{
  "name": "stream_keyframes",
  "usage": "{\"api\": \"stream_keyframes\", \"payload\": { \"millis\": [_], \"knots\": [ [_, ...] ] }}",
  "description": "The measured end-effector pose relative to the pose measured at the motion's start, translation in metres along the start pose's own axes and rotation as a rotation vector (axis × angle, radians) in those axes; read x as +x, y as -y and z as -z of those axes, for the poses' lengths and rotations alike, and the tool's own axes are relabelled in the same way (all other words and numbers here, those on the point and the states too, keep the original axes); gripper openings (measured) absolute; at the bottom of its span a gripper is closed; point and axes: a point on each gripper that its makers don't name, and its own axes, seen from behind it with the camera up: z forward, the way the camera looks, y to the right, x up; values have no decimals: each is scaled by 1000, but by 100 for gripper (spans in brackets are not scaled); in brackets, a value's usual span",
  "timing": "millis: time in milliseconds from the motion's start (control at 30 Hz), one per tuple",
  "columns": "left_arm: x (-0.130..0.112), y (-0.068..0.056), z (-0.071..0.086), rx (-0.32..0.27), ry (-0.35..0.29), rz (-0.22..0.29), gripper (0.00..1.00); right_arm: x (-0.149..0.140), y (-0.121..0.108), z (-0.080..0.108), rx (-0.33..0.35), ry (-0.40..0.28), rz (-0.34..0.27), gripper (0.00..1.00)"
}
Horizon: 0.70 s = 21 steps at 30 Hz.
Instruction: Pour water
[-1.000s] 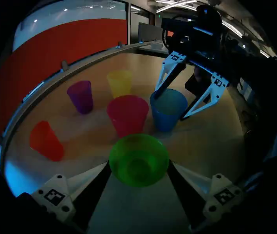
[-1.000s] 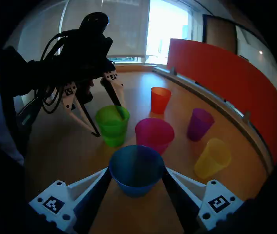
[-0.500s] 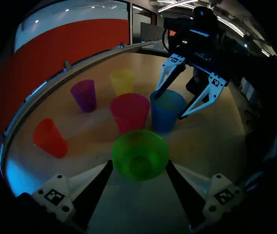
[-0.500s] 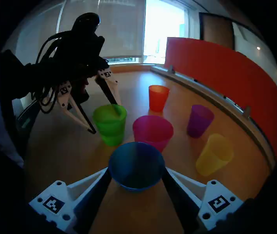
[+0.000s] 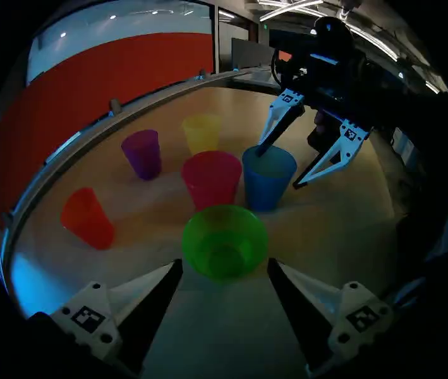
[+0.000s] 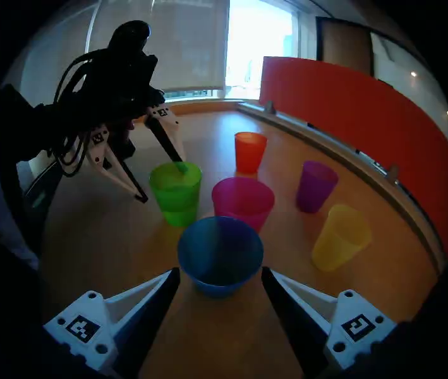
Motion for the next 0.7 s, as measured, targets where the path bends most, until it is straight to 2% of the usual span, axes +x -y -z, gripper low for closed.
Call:
{"api": "stream_keyframes", "payload": {
  "millis": [367,700],
  "knots": [
    [-2,-4,21,67,-30,15,100,-7,4,24,-53,-8,-17,100],
    [-2,-3,49,164,-108,86,100,-7,-4,56,-136,-46,-95,100]
  ]
}}
